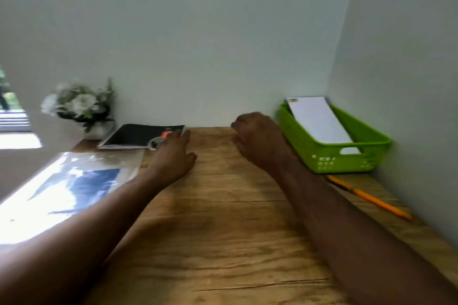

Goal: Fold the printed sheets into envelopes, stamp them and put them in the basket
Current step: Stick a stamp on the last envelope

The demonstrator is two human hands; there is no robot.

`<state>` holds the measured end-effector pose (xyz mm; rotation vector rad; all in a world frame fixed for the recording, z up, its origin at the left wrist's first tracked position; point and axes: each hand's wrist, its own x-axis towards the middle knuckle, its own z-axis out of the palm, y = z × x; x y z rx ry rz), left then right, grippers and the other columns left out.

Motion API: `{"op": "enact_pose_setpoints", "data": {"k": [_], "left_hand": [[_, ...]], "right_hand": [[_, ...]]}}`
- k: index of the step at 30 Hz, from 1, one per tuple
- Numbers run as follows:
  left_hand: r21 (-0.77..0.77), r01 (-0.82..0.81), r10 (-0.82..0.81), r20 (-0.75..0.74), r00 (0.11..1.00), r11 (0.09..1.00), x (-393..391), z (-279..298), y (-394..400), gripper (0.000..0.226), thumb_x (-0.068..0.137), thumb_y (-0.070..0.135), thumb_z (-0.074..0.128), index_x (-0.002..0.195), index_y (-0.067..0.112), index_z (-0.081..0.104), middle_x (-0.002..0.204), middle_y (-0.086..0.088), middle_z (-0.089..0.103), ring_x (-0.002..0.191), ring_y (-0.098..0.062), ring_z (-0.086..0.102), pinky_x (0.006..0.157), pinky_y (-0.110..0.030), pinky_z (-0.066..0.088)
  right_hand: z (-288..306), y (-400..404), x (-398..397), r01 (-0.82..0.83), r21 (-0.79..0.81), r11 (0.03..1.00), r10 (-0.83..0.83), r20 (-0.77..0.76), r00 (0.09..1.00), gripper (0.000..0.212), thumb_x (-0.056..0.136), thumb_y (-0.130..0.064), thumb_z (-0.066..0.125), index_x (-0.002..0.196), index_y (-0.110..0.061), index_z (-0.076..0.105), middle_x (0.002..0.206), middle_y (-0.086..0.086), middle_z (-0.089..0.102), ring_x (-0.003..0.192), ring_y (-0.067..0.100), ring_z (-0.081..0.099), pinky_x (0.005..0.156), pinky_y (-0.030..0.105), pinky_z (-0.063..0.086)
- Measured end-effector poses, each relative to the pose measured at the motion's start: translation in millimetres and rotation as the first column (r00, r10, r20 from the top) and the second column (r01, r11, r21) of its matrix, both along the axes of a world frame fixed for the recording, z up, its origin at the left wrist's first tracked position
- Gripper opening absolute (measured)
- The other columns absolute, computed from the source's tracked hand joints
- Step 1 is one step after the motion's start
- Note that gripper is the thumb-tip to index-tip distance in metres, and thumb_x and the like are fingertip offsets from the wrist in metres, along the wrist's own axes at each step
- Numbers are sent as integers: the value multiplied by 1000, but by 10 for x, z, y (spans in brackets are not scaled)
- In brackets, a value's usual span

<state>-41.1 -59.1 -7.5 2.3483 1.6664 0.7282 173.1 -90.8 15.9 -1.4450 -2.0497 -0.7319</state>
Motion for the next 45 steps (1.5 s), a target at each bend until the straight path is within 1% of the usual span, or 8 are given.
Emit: {"op": "enact_pose_setpoints", "data": {"k": [7,12,17,20,25,33,37,45], "left_hand": [[-32,-251,252,33,967,968,-932,-203,155,60,84,22,58,141,7,43,141,-20,47,132,-34,42,110,-40,34],[-19,-199,200,58,978,980,-941,-138,228,49,86,17,52,133,6,51,137,-17,51,128,-32,47,107,-38,36],[0,-191,190,81,978,982,-924,-109,224,59,87,12,50,145,8,38,147,-15,43,136,-29,39,112,-38,31],[50,-153,145,139,980,987,-862,-90,161,66,86,3,49,149,11,31,150,-13,39,138,-27,37,112,-36,30],[198,64,-103,195,975,978,-576,-37,-111,65,88,0,49,149,17,33,150,-7,40,137,-20,39,112,-36,36],[137,476,-477,-27,879,869,587,-60,-590,44,93,23,57,137,23,53,144,1,48,129,-17,46,106,-27,34],[91,648,-640,-103,762,756,1464,-146,-845,44,92,25,58,135,22,55,139,-4,53,129,-21,46,108,-29,33],[38,727,-682,-318,659,685,2452,-134,-1001,33,95,32,53,123,17,64,115,-12,63,110,-29,57,88,-37,47]], "right_hand": [[-360,502,-1320,-245,-393,886,125,-306,944,57,81,-26,62,137,-21,49,134,4,53,123,21,48,103,30,39],[-521,902,-1735,-284,-426,859,64,-461,885,74,74,-66,54,132,-21,47,125,5,61,113,25,57,93,41,48],[-540,929,-1736,-302,-309,902,61,-602,796,69,77,-40,72,139,-23,46,128,1,61,117,20,56,98,38,45],[-523,774,-1567,-363,-221,905,101,-718,689,79,71,-22,81,141,-22,44,130,3,58,118,17,54,101,32,44],[-413,154,-997,-351,-164,922,148,-689,709,83,70,-14,83,142,-23,41,130,1,57,119,11,51,101,26,42],[-256,-1114,304,-147,-31,989,74,-749,658,68,70,-13,83,127,-33,51,120,-6,59,105,-1,56,83,8,45],[-385,-1746,1001,23,-27,999,-35,-834,551,61,71,-16,83,118,-41,53,104,-14,64,95,1,64,86,17,49],[-545,-2358,1605,114,-150,982,-186,-865,467,60,72,-20,82,125,-33,55,113,-6,62,94,3,66,76,14,50]]}}
